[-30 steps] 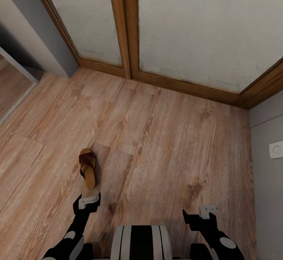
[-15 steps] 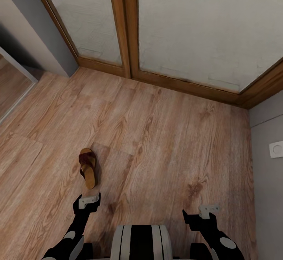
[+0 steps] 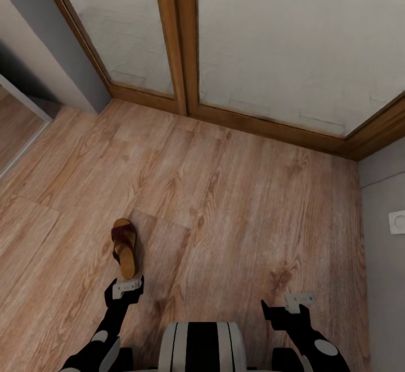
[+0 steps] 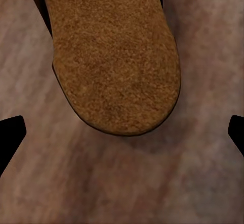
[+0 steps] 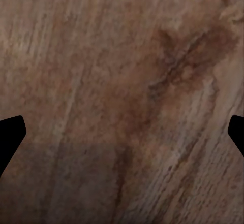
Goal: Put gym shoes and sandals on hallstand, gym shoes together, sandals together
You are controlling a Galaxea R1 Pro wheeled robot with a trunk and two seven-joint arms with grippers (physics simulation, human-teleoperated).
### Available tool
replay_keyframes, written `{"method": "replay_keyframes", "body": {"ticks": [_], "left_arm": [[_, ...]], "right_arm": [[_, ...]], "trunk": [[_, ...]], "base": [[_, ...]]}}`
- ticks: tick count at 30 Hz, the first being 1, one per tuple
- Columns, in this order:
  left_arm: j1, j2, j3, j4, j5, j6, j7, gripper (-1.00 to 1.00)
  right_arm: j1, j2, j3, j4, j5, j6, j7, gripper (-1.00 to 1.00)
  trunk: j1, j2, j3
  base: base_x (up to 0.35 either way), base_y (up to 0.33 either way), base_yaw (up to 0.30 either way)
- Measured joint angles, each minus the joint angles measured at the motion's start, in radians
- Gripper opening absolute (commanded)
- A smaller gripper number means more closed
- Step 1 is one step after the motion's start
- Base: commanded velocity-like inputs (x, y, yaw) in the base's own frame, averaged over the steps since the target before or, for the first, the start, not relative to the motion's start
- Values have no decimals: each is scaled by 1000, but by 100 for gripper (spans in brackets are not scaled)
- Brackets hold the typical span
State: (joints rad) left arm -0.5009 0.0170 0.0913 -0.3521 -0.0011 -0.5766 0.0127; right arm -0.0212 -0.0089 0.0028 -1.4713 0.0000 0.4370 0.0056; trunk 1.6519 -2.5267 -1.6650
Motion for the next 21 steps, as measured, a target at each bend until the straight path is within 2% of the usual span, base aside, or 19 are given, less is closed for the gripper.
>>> {"method": "replay_keyframes", "body": {"ticks": [21], "left_arm": [[0,0,0,0,0,0,0,100]], "right_arm": [[0,0,0,0,0,0,0,100]], "trunk": [[0,0,0]], "base": [[18,0,0]]}}
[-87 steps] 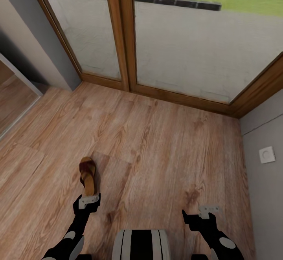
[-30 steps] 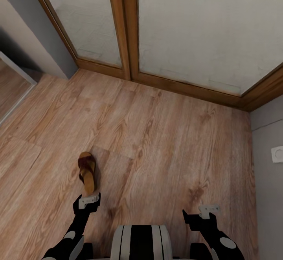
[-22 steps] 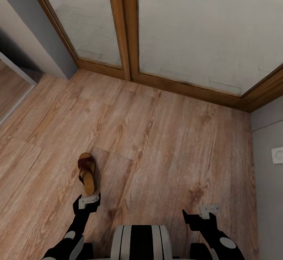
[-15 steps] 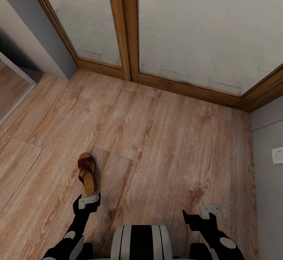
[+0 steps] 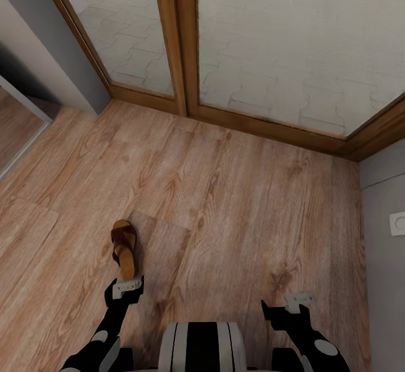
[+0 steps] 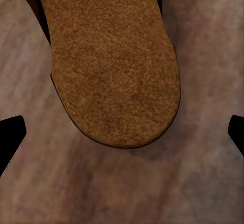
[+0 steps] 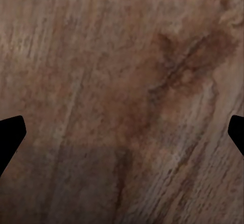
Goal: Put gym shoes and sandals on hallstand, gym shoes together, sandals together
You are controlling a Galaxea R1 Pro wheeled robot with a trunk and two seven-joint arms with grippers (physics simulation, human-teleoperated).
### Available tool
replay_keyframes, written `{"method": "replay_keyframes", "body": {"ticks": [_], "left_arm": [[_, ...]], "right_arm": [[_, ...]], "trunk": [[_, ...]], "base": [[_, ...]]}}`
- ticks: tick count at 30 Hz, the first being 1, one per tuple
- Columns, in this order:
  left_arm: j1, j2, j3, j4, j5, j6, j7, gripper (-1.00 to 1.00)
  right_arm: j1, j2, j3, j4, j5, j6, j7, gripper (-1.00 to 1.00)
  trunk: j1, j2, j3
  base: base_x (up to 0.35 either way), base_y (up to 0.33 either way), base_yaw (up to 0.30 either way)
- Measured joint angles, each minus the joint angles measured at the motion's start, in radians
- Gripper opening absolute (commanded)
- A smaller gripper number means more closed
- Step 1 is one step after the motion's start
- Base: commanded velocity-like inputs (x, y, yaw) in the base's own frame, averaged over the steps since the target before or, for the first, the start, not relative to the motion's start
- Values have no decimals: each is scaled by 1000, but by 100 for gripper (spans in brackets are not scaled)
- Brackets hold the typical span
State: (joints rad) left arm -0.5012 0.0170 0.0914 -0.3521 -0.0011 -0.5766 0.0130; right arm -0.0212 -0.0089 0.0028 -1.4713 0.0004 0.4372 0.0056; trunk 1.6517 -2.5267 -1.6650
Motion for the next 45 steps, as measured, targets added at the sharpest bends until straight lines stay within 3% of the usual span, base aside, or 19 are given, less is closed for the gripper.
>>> {"method": "replay_keyframes", "body": {"ticks": [24,30,45], "left_arm": [[0,0,0,0,0,0,0,100],[0,0,0,0,0,0,0,100],[0,0,0,0,1,0,0,100]], "right_arm": [[0,0,0,0,0,0,0,100],[0,0,0,0,0,0,0,100],[0,0,0,0,0,-1,0,100]], "trunk": [[0,0,0],[2,-1,-18],[2,-1,-21]], "base": [[20,0,0],[0,0,0],[0,0,0]]}}
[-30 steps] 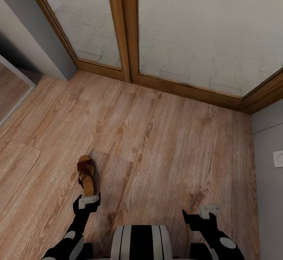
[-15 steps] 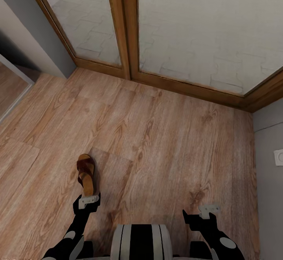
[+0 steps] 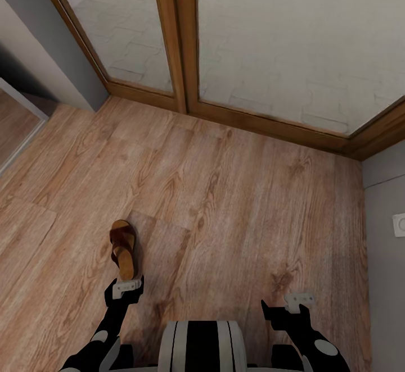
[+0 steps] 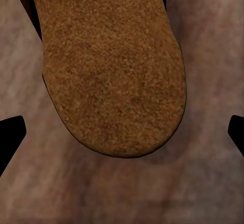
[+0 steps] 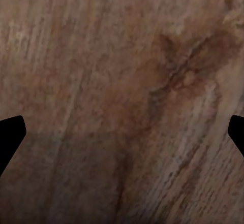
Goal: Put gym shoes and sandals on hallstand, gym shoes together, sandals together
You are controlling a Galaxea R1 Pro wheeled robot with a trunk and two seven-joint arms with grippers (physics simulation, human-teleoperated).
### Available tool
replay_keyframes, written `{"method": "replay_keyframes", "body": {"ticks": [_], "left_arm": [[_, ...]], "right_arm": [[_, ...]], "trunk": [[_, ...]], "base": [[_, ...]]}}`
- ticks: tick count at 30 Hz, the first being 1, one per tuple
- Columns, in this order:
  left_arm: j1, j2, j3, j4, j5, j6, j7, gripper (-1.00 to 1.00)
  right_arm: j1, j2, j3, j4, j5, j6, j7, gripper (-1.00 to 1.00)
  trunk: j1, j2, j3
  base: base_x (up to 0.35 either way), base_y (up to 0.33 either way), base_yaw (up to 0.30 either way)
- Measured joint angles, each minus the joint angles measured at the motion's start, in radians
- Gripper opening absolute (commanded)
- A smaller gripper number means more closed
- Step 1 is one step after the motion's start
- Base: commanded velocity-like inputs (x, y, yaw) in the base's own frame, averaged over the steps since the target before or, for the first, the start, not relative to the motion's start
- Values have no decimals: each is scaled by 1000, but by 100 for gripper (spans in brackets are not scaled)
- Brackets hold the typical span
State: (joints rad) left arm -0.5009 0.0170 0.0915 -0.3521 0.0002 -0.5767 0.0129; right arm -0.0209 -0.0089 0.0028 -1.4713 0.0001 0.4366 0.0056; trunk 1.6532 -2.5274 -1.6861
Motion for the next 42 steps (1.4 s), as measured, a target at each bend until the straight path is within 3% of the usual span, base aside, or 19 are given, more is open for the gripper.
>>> {"method": "replay_keyframes", "body": {"ticks": [24,25,42], "left_arm": [[0,0,0,0,0,0,1,100],[0,0,0,0,0,0,1,-100],[0,0,2,0,5,-1,-2,-100]], "right_arm": [[0,0,0,0,0,0,0,100],[0,0,0,0,0,0,0,100],[0,0,0,0,0,1,0,100]], "trunk": [[0,0,0],[0,0,0],[0,0,0]], "base": [[31,0,0],[0,0,0],[0,0,0]]}}
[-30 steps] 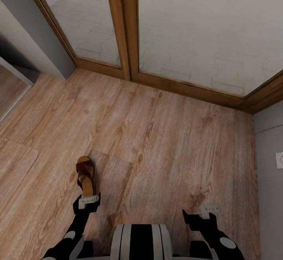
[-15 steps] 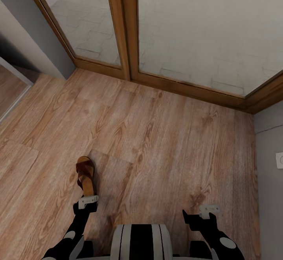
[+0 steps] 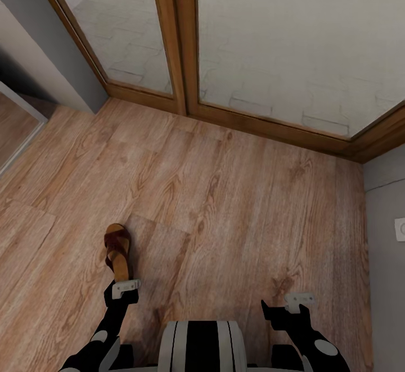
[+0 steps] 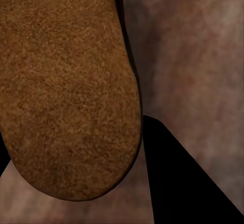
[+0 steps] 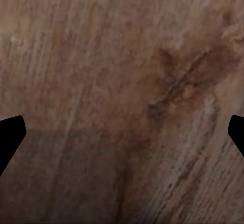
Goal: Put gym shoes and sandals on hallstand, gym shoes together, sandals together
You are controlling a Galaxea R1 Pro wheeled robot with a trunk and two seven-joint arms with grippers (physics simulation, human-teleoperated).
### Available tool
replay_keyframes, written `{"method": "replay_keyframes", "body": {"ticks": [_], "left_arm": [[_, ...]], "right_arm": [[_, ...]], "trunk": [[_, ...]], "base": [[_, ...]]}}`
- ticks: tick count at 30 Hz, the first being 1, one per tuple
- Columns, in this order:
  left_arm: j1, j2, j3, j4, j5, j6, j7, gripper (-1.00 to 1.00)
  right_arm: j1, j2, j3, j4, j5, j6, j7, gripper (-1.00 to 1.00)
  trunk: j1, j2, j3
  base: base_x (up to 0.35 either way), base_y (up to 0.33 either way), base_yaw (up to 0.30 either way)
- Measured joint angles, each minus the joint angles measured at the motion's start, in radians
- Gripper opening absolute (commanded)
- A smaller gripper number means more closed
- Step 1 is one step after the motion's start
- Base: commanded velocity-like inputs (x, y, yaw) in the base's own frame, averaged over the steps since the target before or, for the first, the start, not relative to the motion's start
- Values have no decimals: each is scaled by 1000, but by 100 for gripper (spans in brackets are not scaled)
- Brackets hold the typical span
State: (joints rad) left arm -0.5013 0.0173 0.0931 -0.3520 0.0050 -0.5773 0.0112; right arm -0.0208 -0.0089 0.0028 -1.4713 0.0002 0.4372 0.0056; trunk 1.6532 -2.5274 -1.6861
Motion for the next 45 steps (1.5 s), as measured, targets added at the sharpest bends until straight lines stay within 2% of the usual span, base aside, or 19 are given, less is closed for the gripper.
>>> {"method": "replay_keyframes", "body": {"ticks": [22,29,31,32,33,36,39,40,44,45], "left_arm": [[0,0,0,-5,0,0,2,-100],[-1,1,0,-15,0,1,2,-100],[-1,1,0,-38,0,3,3,-100],[-1,1,1,-93,1,10,4,-100],[-2,1,-1,-113,-2,12,4,-100],[-2,1,0,-139,0,27,4,-100],[-2,1,0,-200,-1,113,4,-100],[-1,1,-2,-263,-2,198,4,-100],[0,1,-2,-333,-2,282,4,-100],[0,1,-2,-360,-2,332,4,-100]], "right_arm": [[0,0,4,0,0,-1,0,100],[0,0,4,0,0,0,0,100],[0,0,5,0,0,0,0,100],[0,1,5,0,0,0,-1,100],[0,1,5,0,0,0,-1,100],[0,2,6,0,0,0,-1,100],[0,3,6,0,0,0,-1,100],[0,4,6,0,0,-1,-1,100],[0,5,6,0,0,0,-1,100],[0,5,7,0,0,0,-1,100]], "trunk": [[0,0,0],[-3,2,27],[-4,2,35],[-5,2,39],[-5,3,42],[-6,3,54],[-8,4,66],[-8,4,70],[-8,4,70],[-8,4,70]], "base": [[0,0,0],[0,0,0],[0,0,0],[0,0,0],[0,0,0],[0,0,0],[0,0,0],[0,0,0],[0,0,0],[0,0,0]]}}
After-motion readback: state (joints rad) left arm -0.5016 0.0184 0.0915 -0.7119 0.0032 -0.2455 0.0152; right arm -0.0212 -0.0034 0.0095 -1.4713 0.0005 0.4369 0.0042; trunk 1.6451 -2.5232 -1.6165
